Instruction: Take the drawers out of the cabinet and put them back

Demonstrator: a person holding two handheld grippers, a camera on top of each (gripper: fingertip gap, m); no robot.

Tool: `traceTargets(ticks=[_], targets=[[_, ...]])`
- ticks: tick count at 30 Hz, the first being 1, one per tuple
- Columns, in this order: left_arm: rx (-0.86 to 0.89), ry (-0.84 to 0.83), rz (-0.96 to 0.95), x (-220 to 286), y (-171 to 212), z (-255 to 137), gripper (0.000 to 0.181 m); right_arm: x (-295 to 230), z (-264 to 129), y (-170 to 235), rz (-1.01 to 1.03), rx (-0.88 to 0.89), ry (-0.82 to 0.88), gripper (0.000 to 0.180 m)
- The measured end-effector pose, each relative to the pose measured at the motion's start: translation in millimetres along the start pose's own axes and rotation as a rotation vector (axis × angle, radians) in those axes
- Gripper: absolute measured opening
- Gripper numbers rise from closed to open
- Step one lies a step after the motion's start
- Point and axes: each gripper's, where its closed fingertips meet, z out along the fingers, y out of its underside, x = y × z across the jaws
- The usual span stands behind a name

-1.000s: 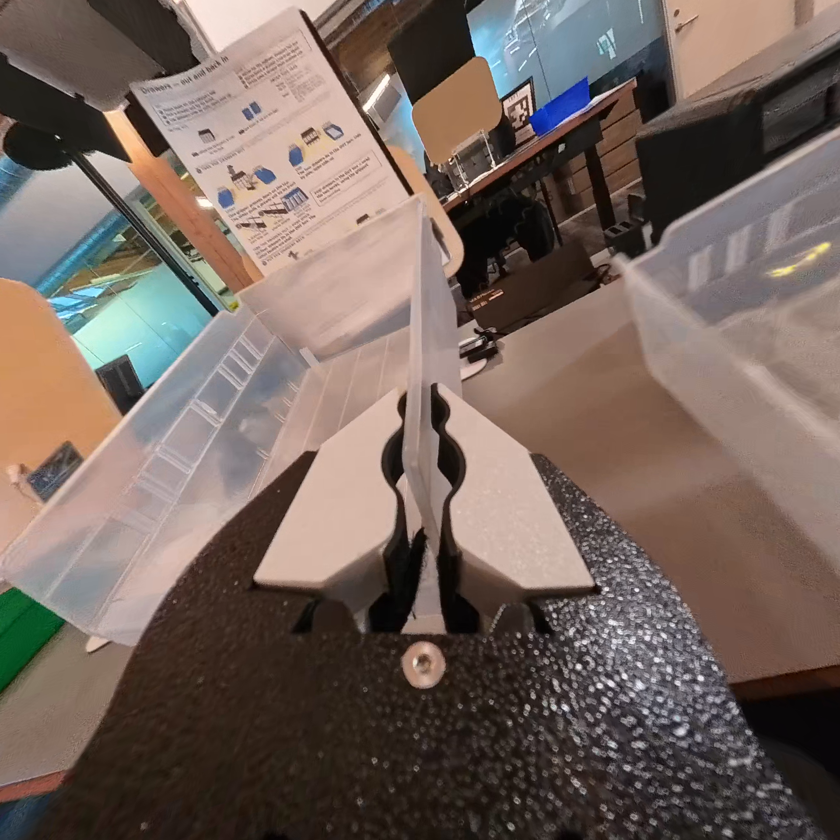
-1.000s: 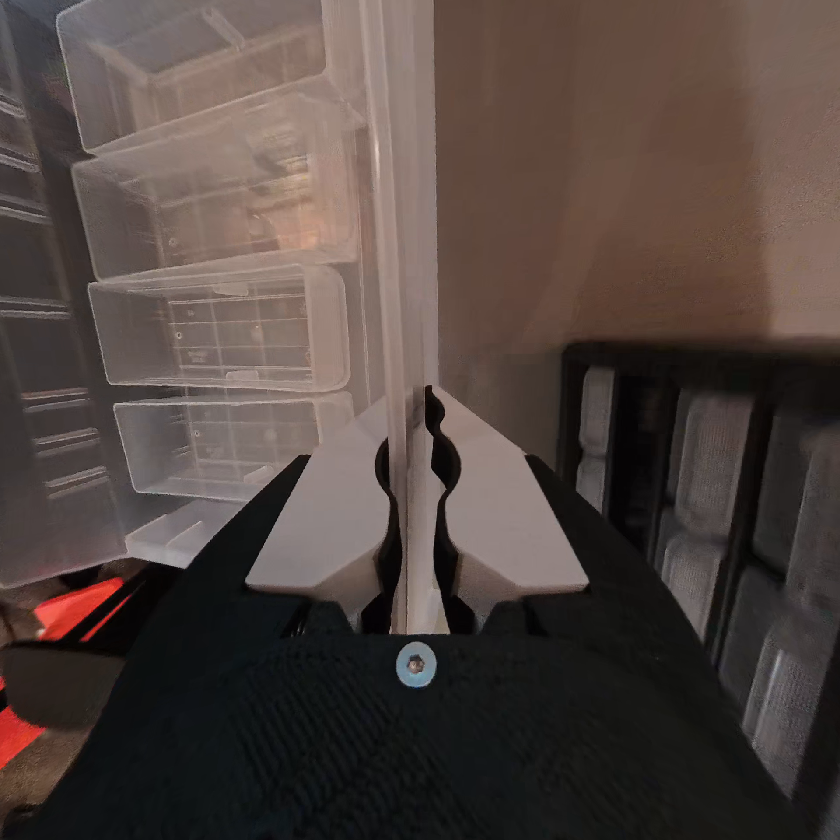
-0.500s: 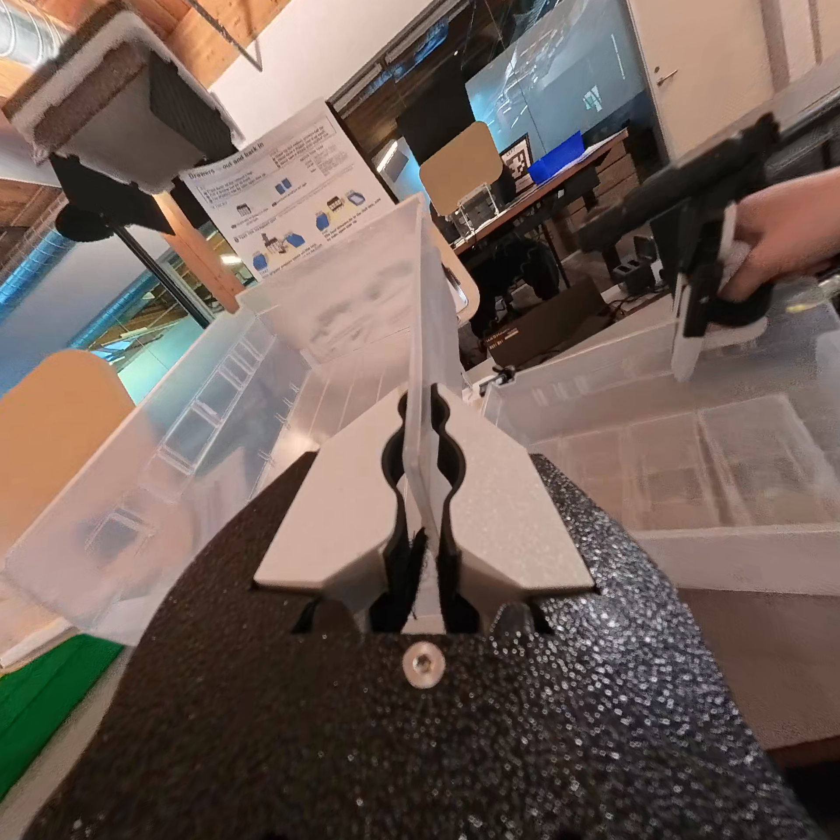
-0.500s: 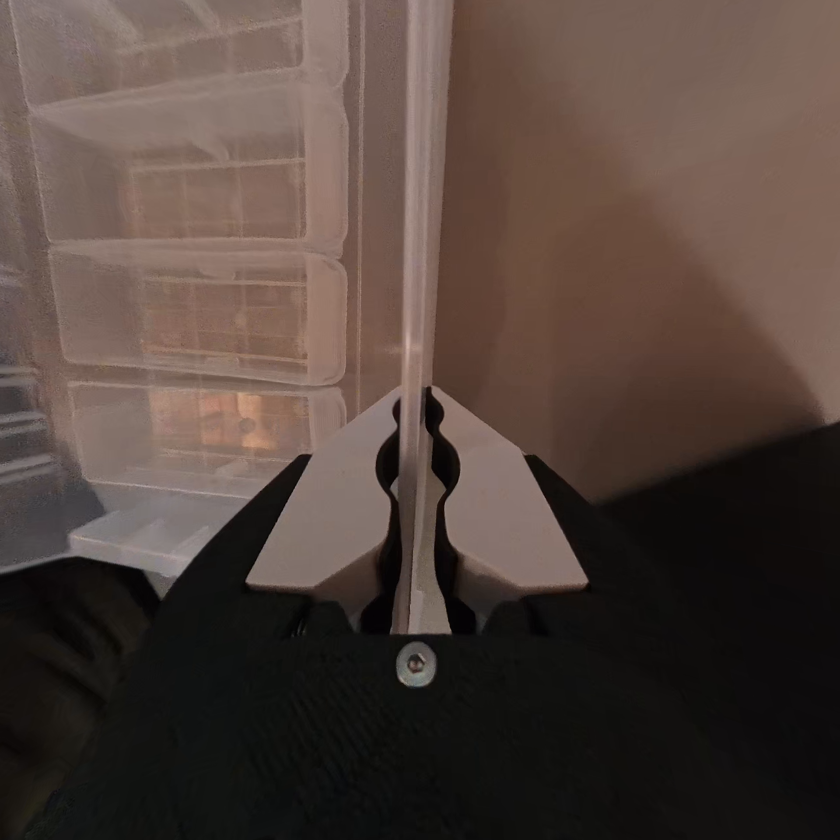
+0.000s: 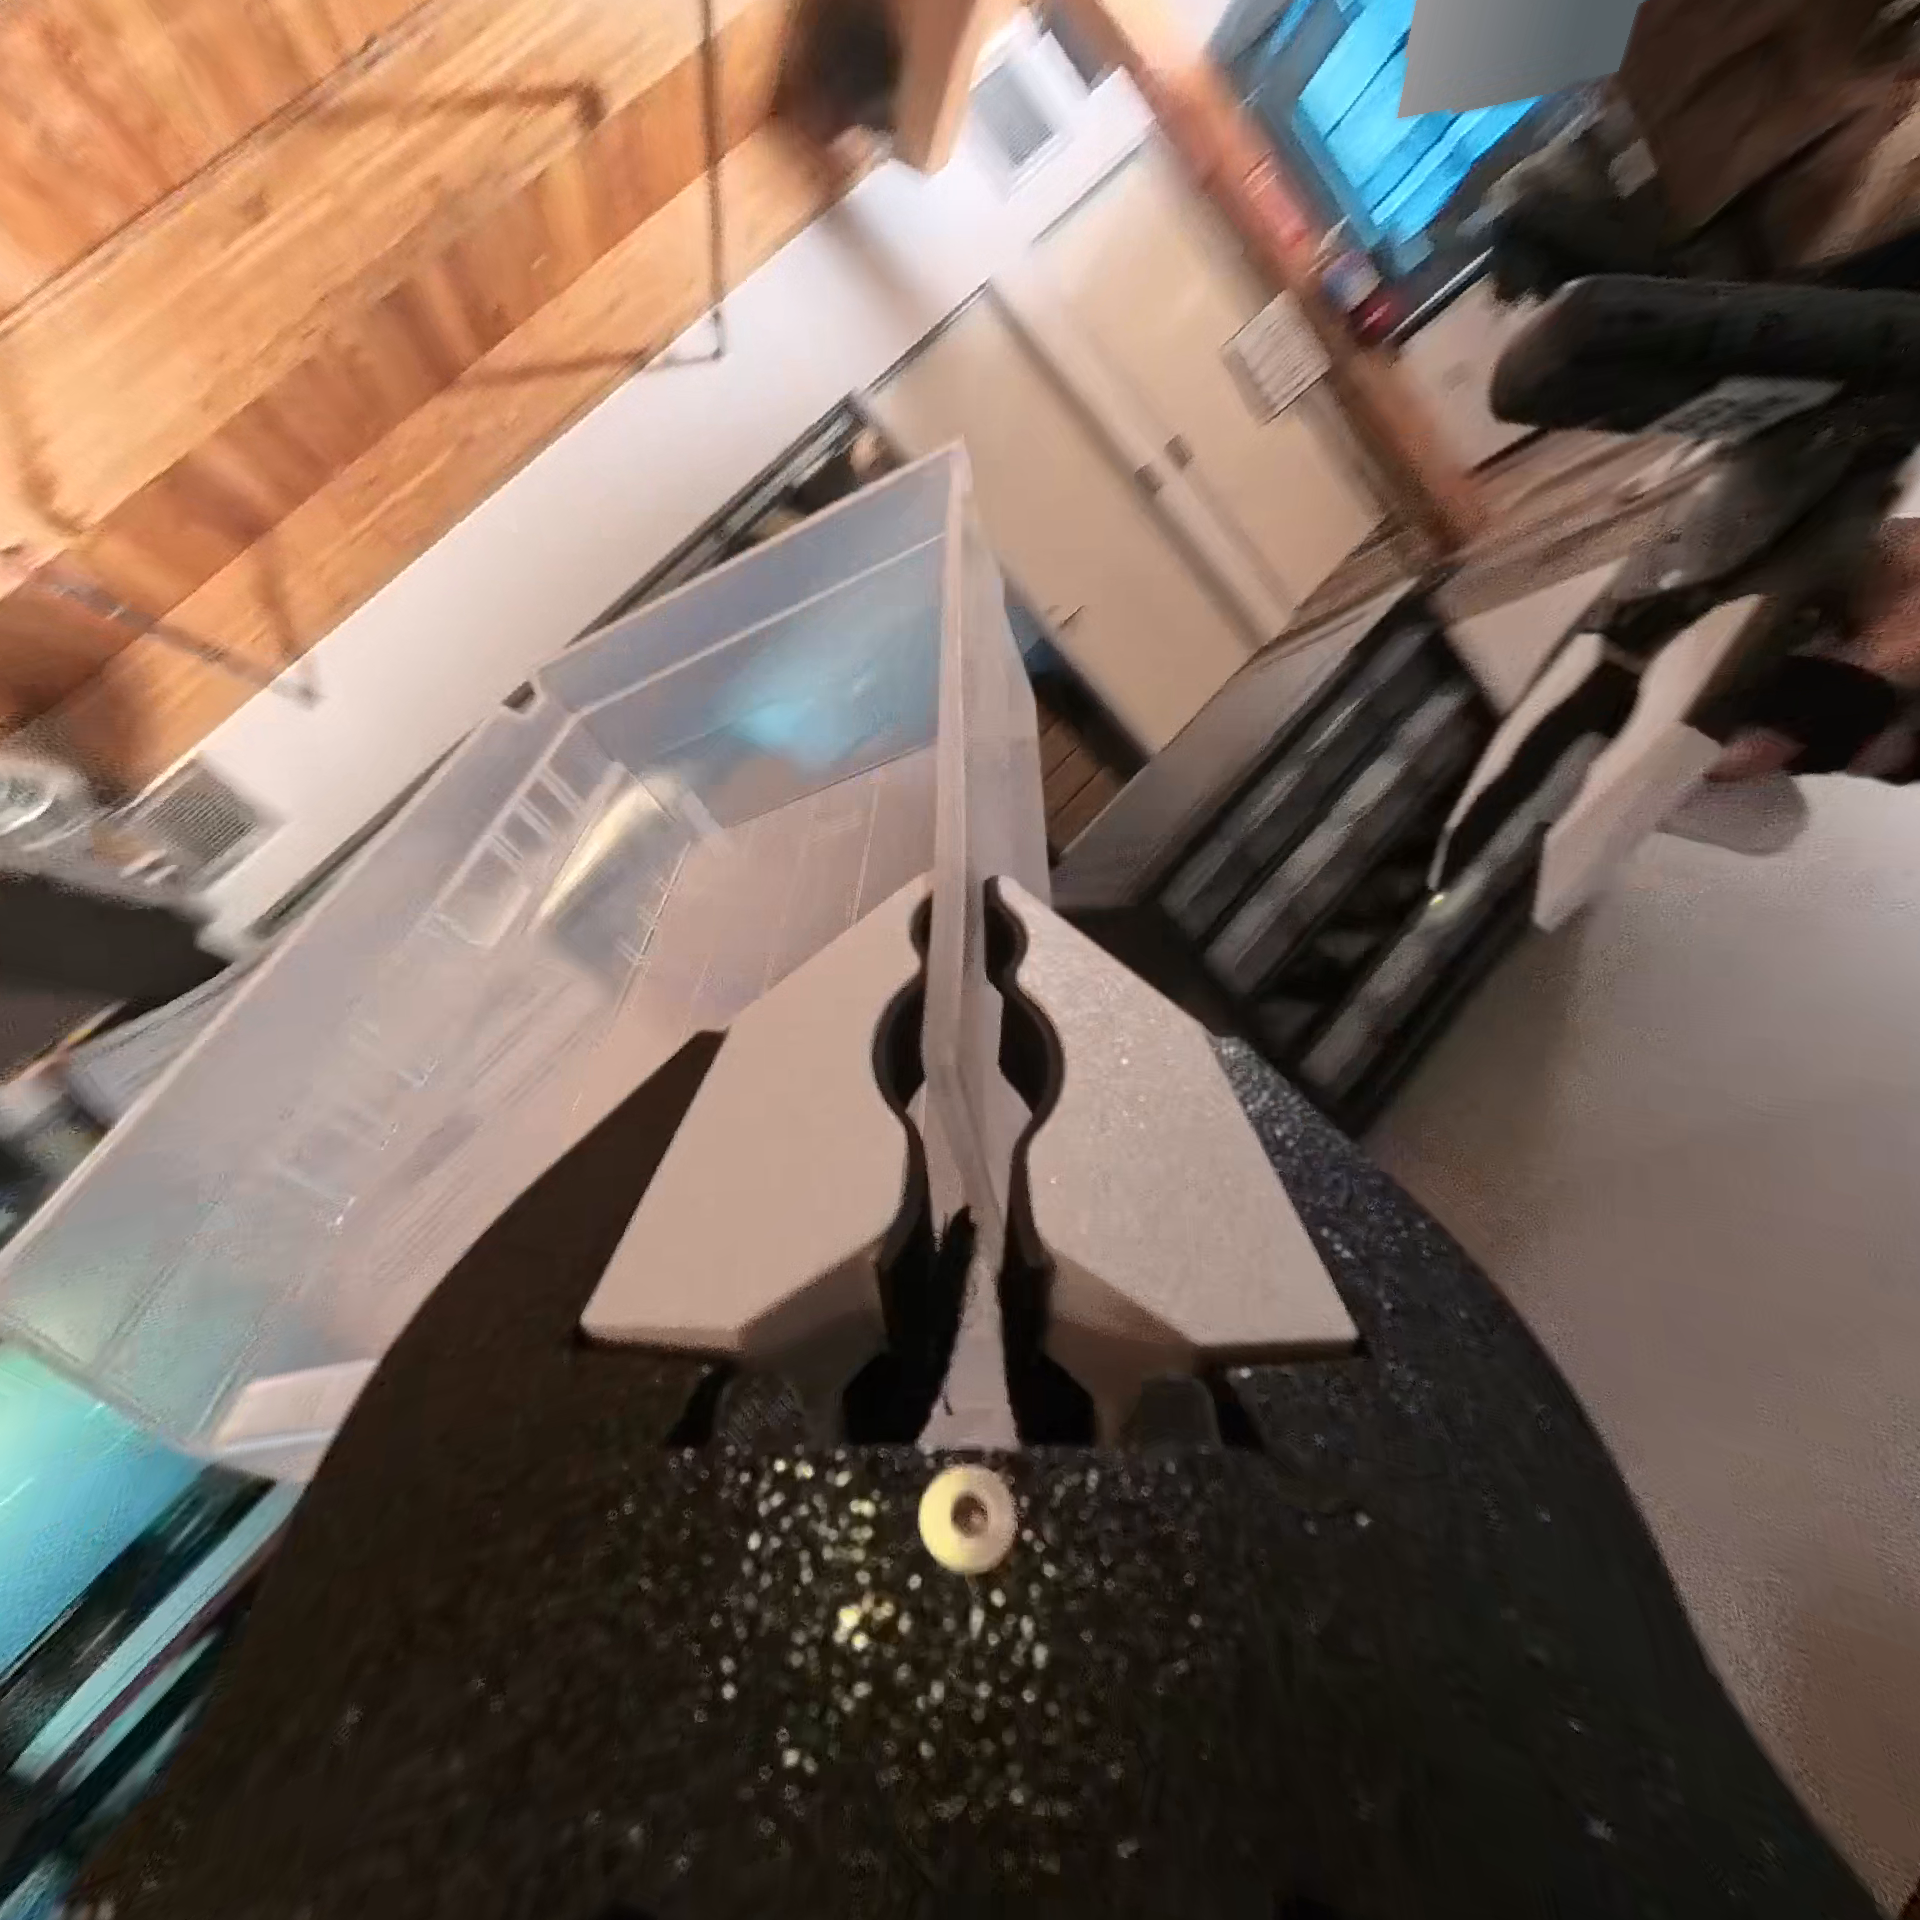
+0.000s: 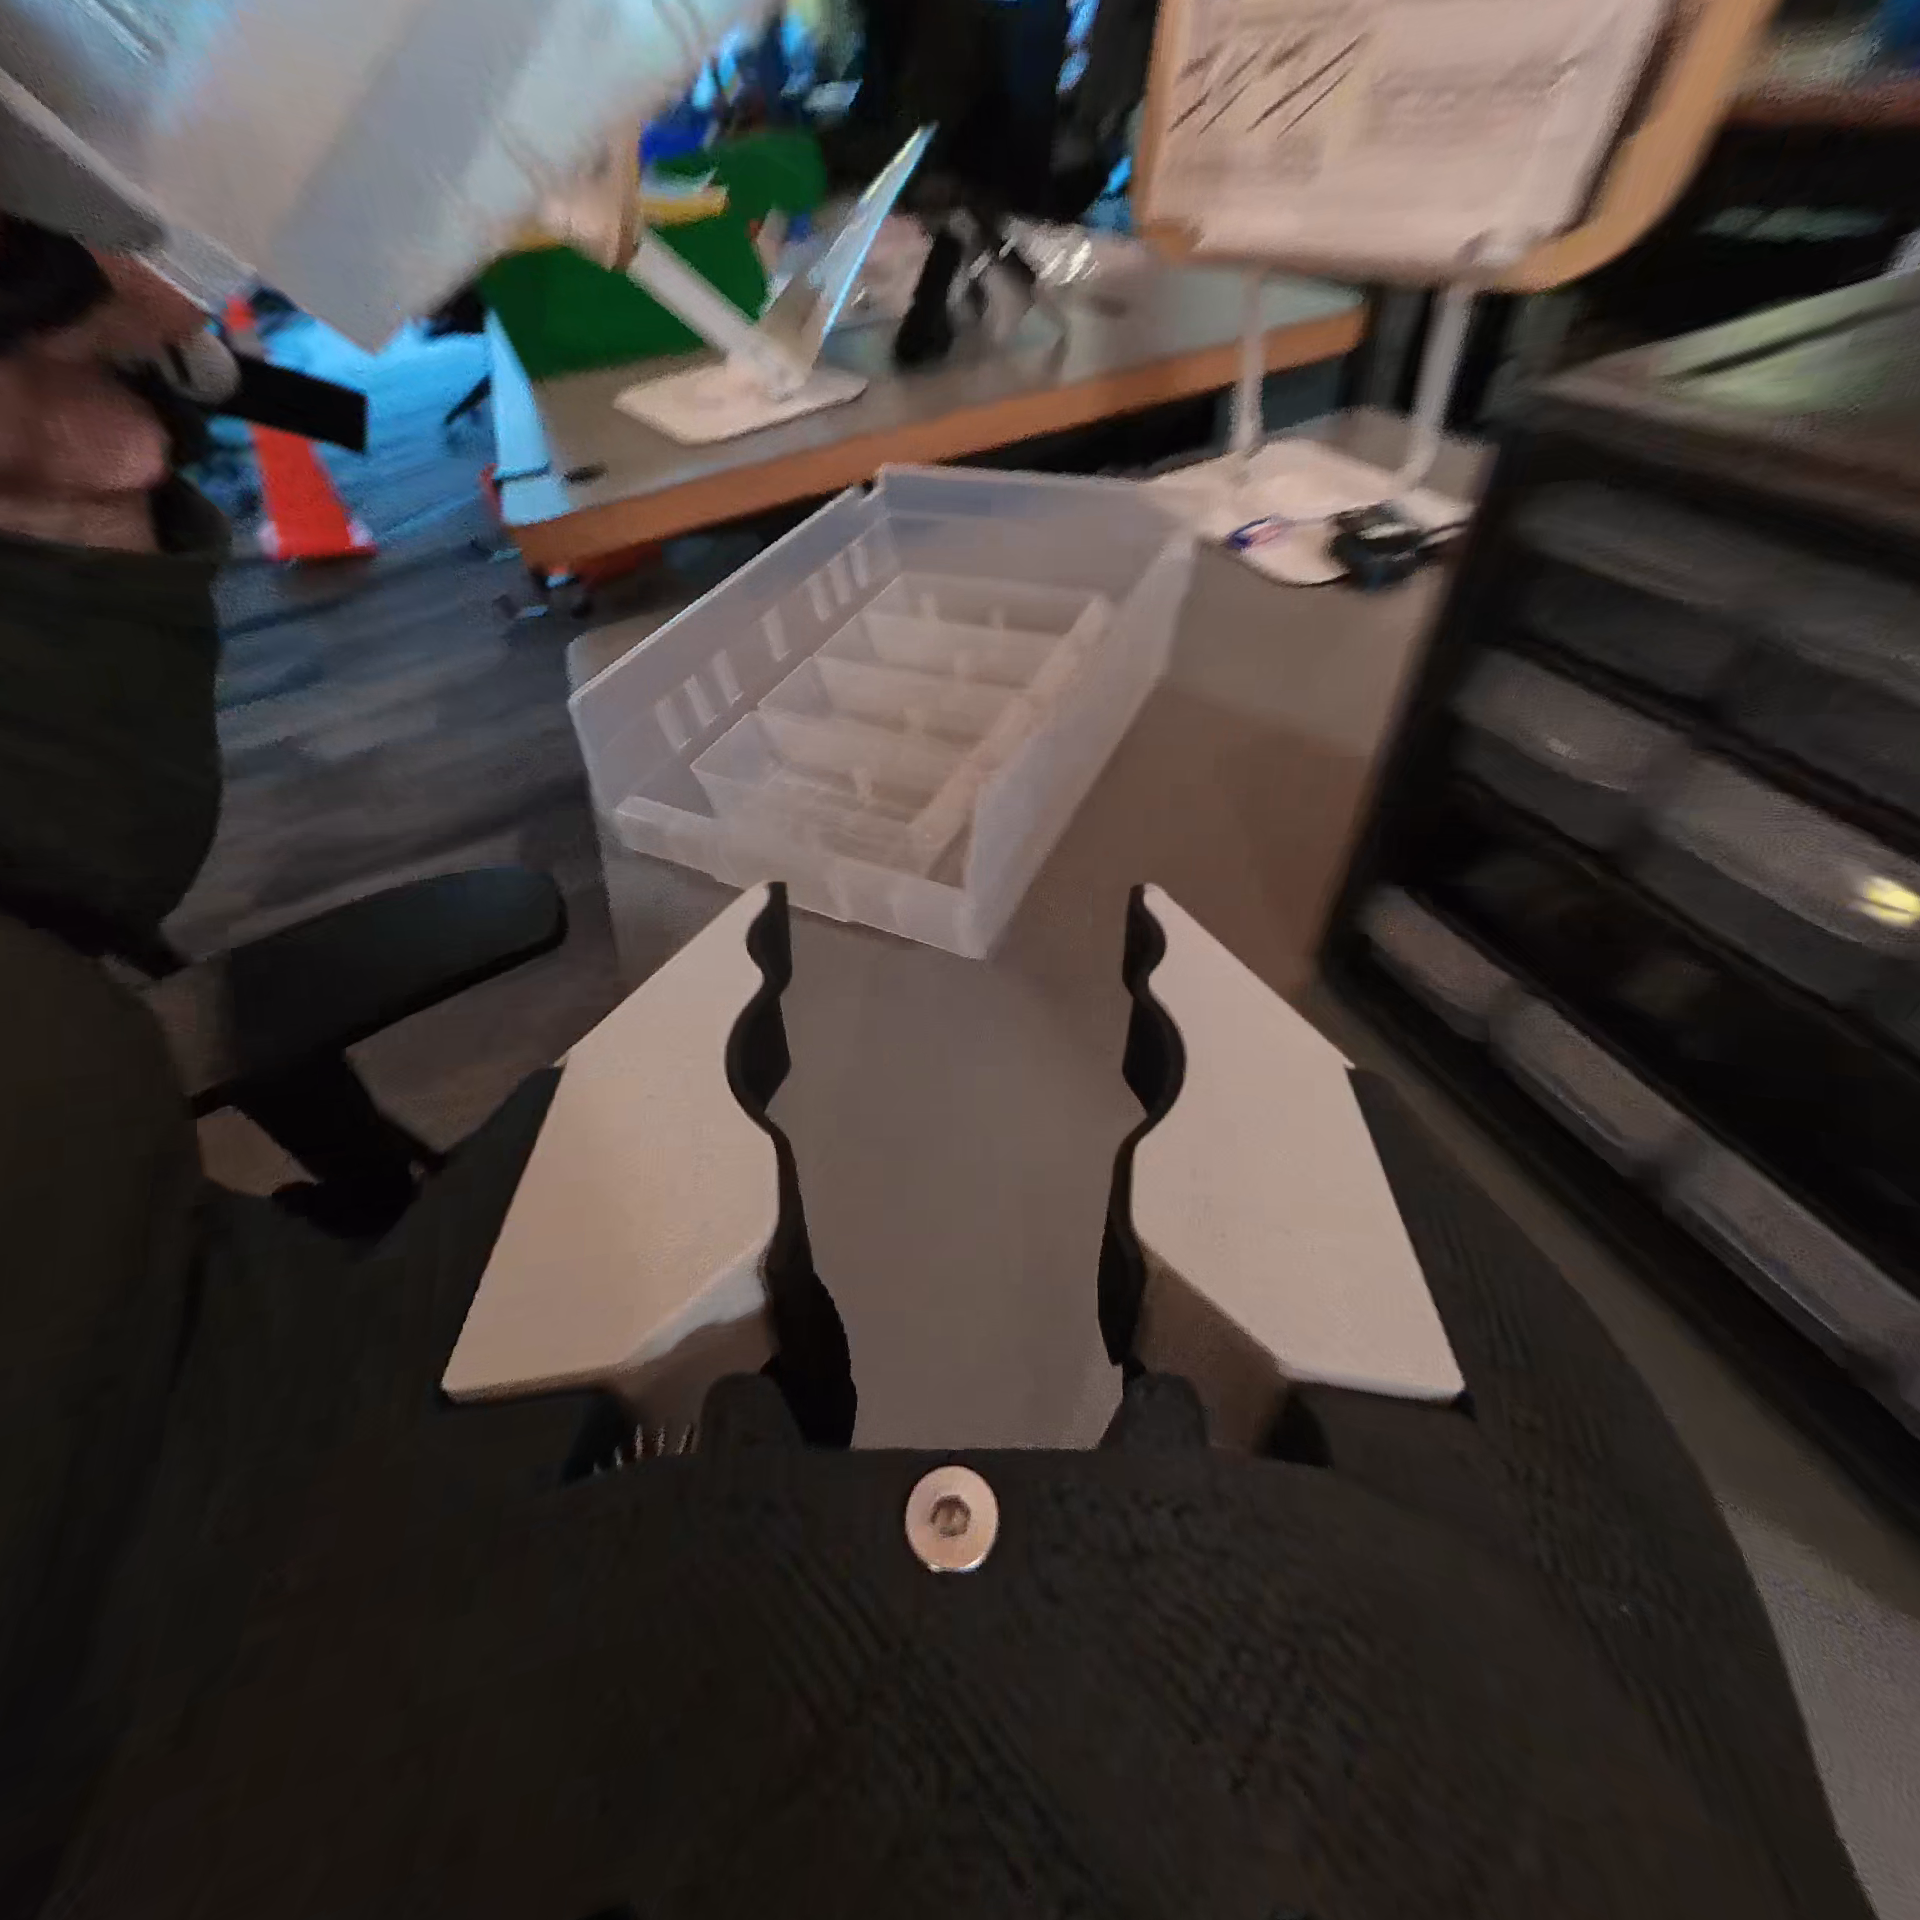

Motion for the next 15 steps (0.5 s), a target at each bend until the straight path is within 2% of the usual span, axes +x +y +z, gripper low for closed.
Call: traceTargets(ticks=[8,12,15], targets=[[0.304,0.433,-0.133,143.0,-94.0,84.3,0.002,55.5,-247.8,5.9,-0.014,0.326,0.604,0.062],[0.396,0.604,-0.239,213.9,-125.7,120.5,0.002,54.7,-338.7,27.4,0.0,0.358,0.824,0.061],[0.419,0.704,-0.283,267.2,-140.8,148.1,0.002,53.0,-391.9,42.4,-0.016,0.358,0.982,0.061]])
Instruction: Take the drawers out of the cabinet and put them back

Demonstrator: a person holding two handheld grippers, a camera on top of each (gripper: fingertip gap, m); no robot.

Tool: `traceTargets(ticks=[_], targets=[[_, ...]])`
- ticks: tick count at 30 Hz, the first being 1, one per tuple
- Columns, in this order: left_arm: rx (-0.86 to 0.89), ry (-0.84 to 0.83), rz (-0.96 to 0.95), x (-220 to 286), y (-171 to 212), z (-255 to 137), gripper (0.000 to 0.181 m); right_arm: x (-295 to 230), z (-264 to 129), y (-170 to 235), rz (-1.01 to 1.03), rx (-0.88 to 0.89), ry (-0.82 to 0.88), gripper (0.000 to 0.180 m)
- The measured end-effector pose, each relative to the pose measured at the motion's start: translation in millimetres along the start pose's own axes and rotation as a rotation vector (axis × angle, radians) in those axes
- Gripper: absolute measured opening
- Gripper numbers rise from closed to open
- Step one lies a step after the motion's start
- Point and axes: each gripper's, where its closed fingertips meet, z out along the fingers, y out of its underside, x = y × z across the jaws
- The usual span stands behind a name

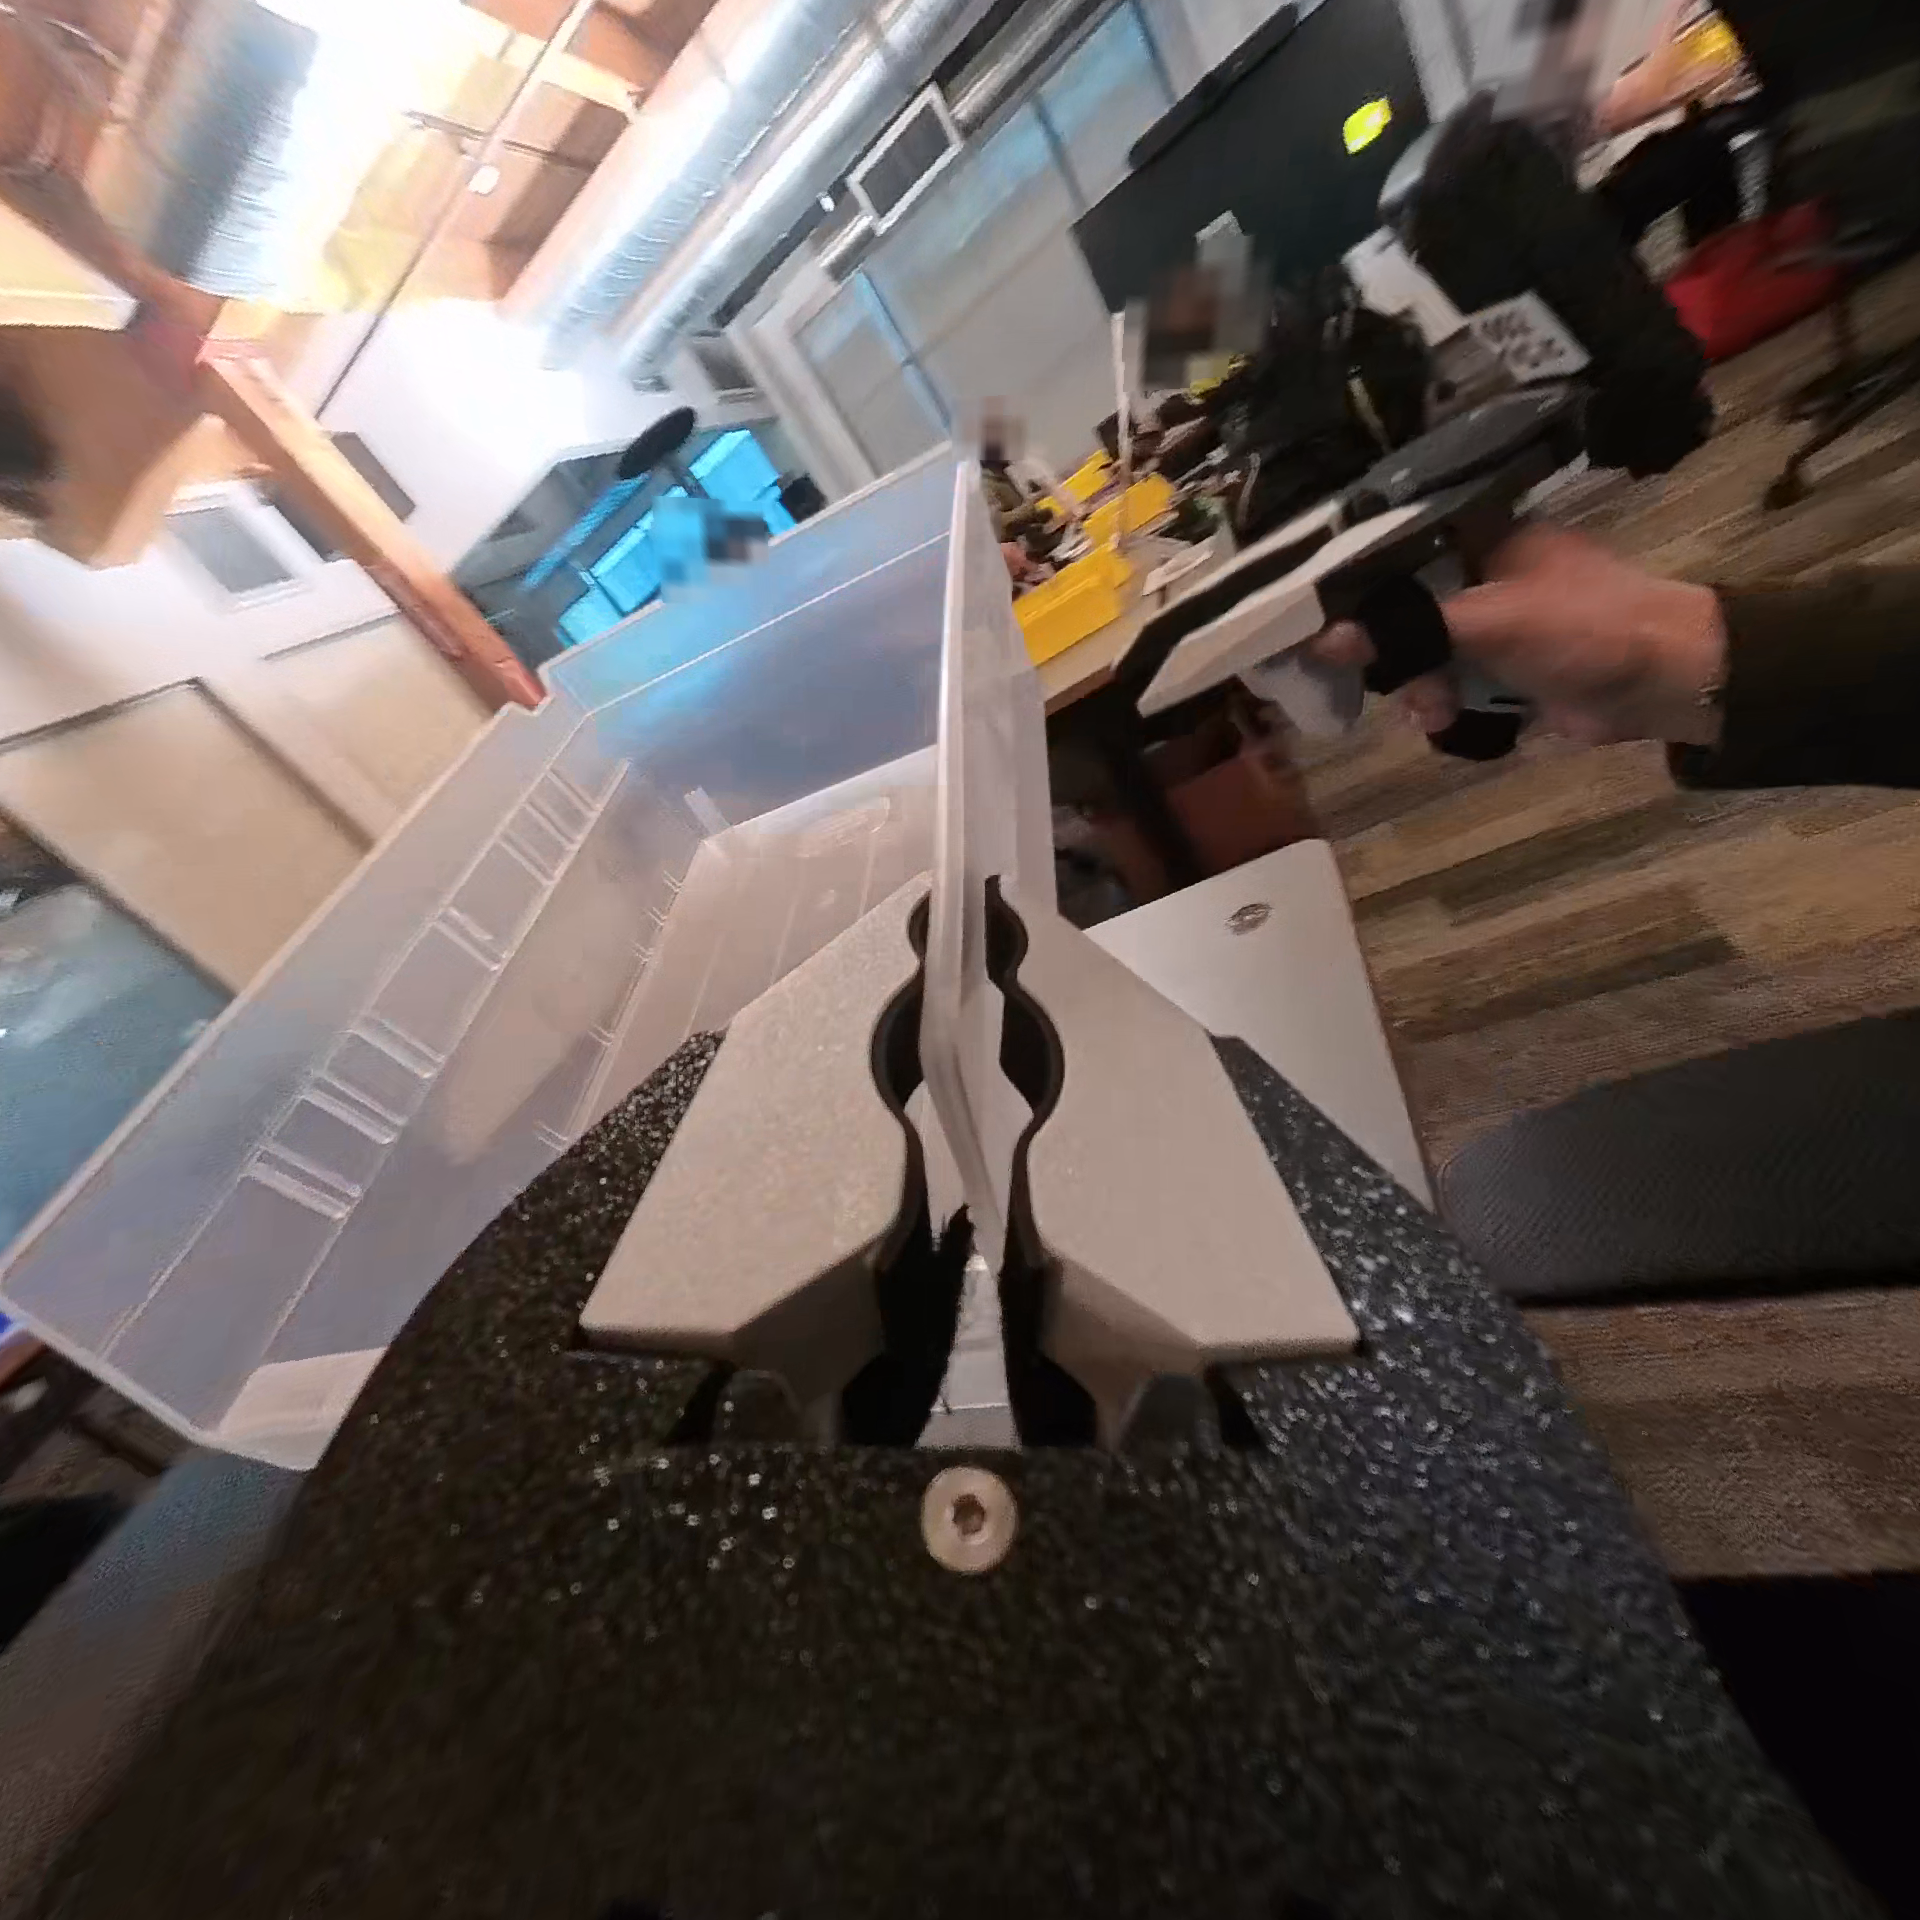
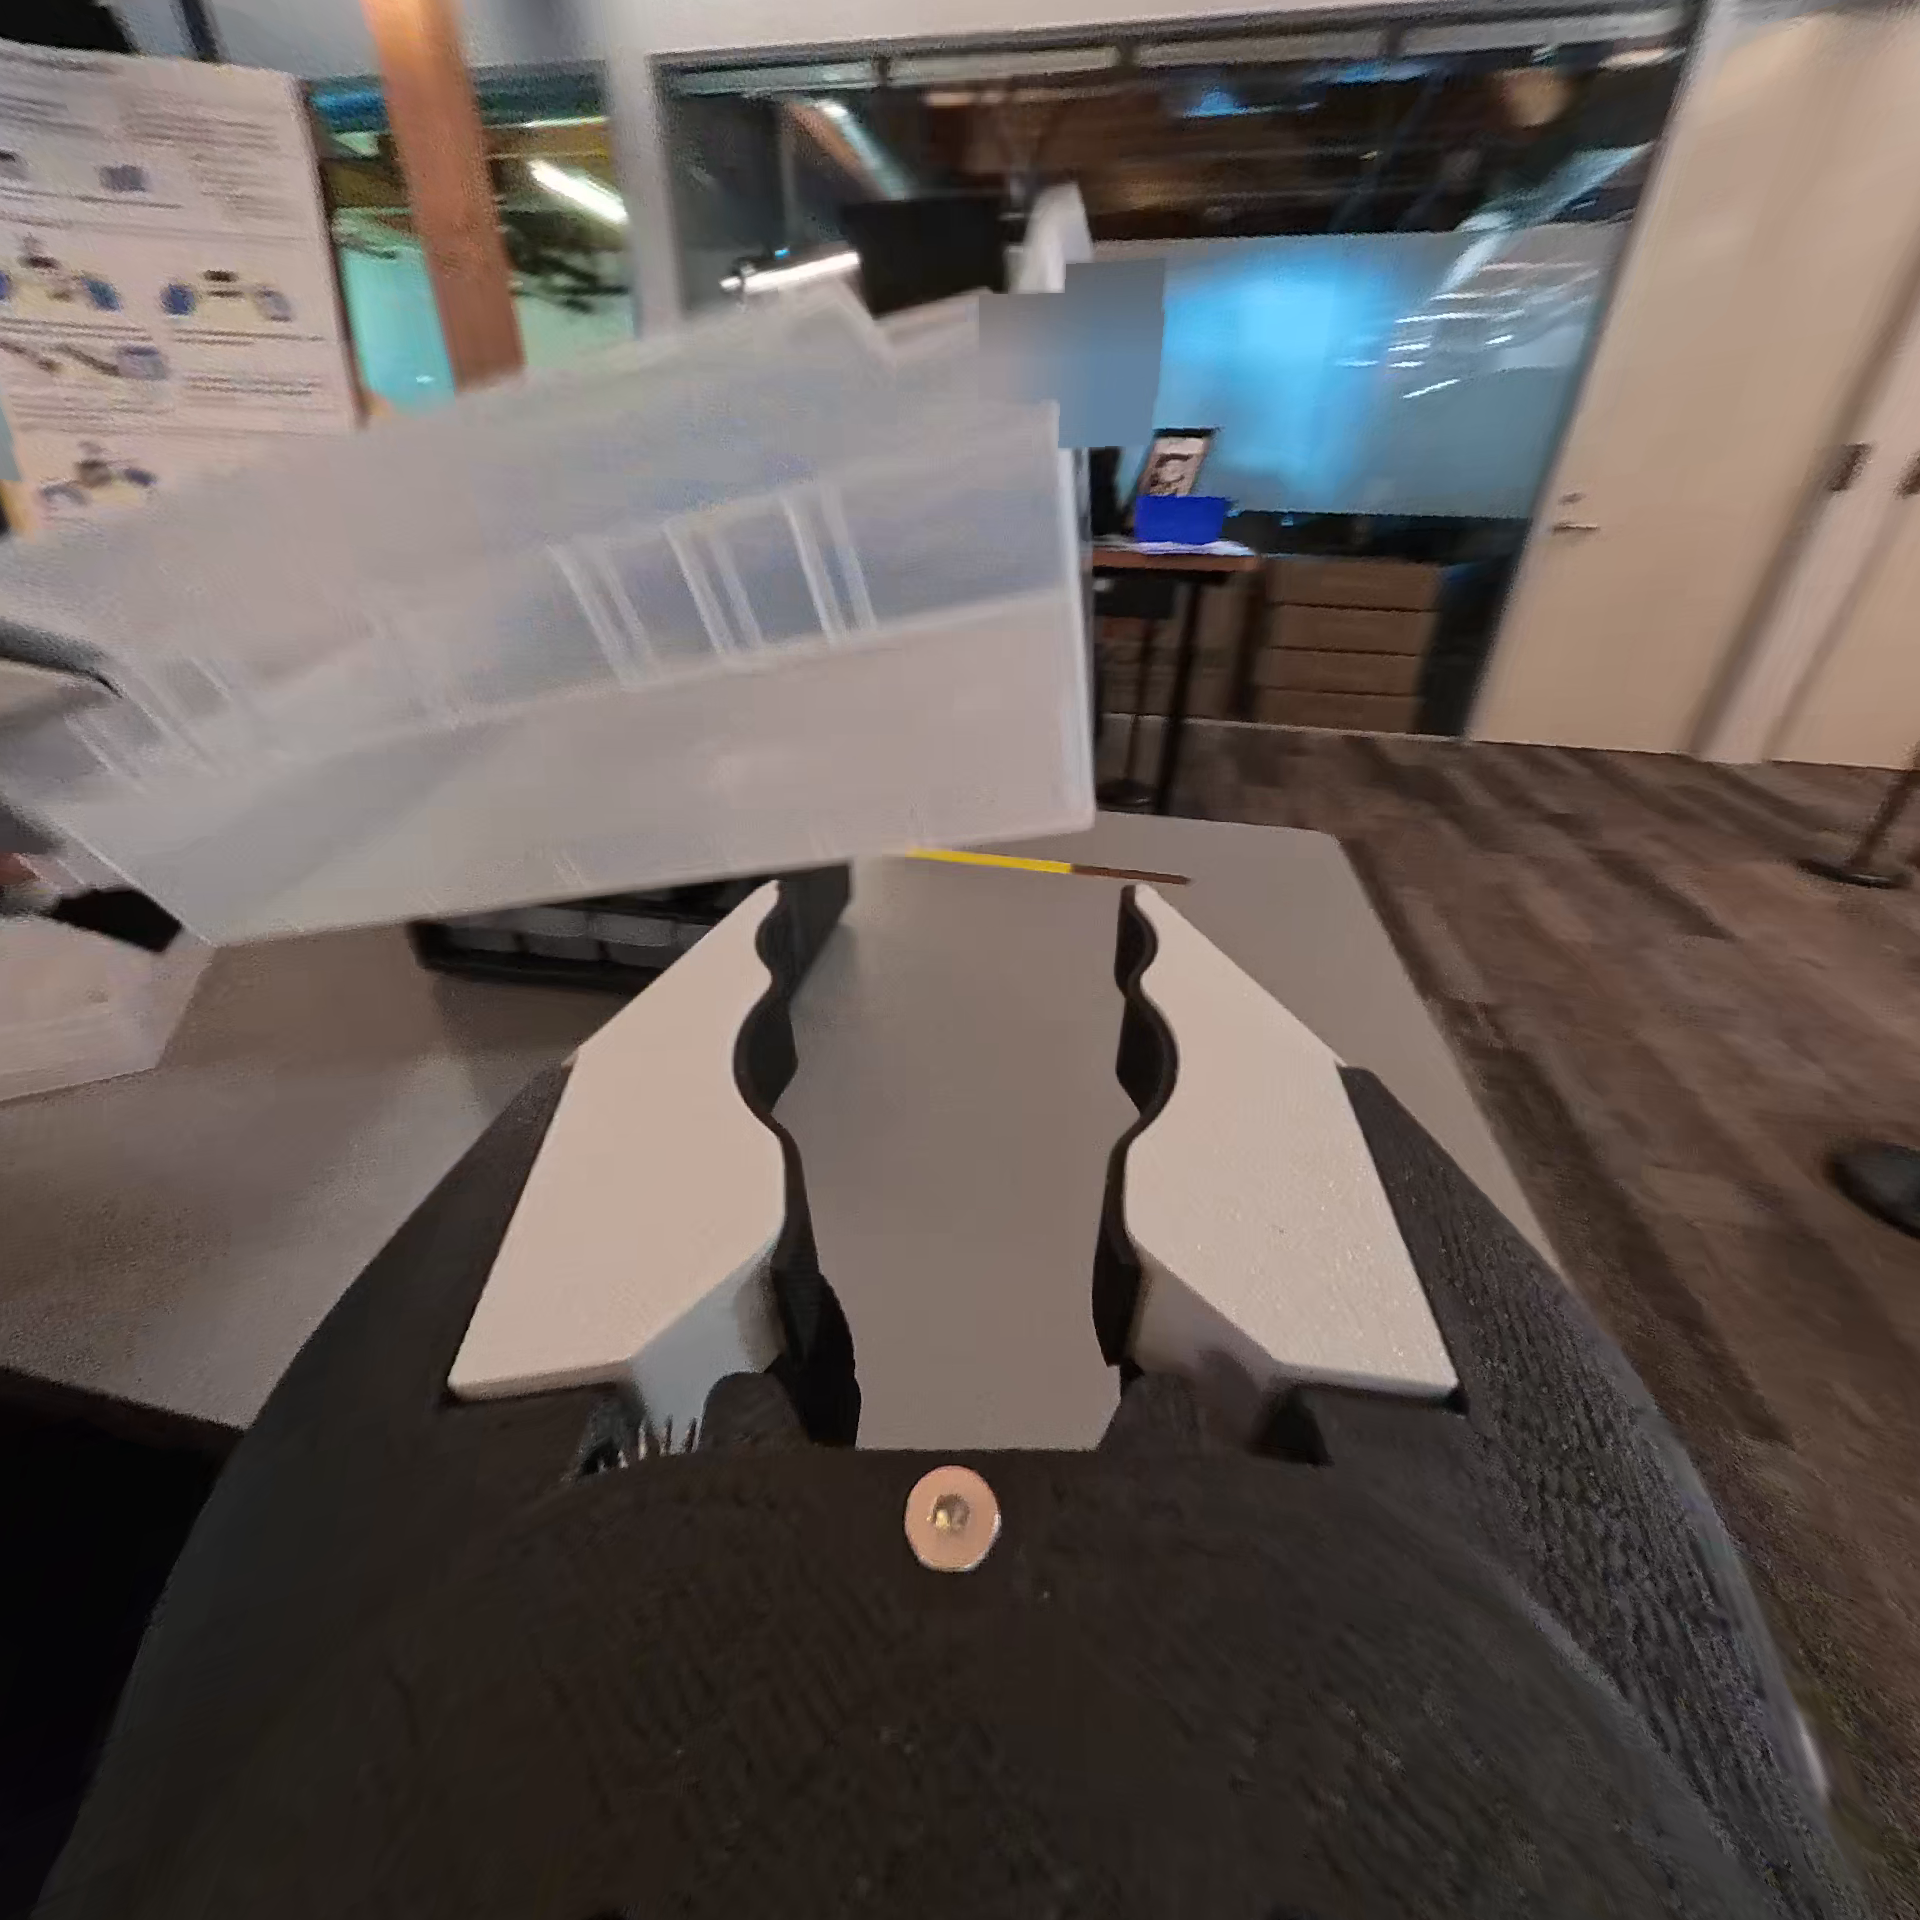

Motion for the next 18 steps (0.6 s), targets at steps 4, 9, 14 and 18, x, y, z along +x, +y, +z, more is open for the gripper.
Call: traceTargets(ticks=[4,9,14,18], targets=[[-0.019,0.074,-0.045,29.1,36.5,62.3,0.002,32.7,-23.9,8.1,0.051,0.043,0.103,0.061],[-0.131,0.109,-0.08,57.8,98.1,111.7,0.002,51.6,-27.6,34.0,0.165,0.102,0.146,0.058],[-0.229,0.116,-0.142,70.6,139.4,126.2,0.003,53.9,-16.2,63.7,0.25,0.122,0.147,0.048],[-0.232,0.087,-0.195,71.6,154.1,133.1,0.005,46.9,-5.2,82.7,0.209,0.047,0.142,0.048]])
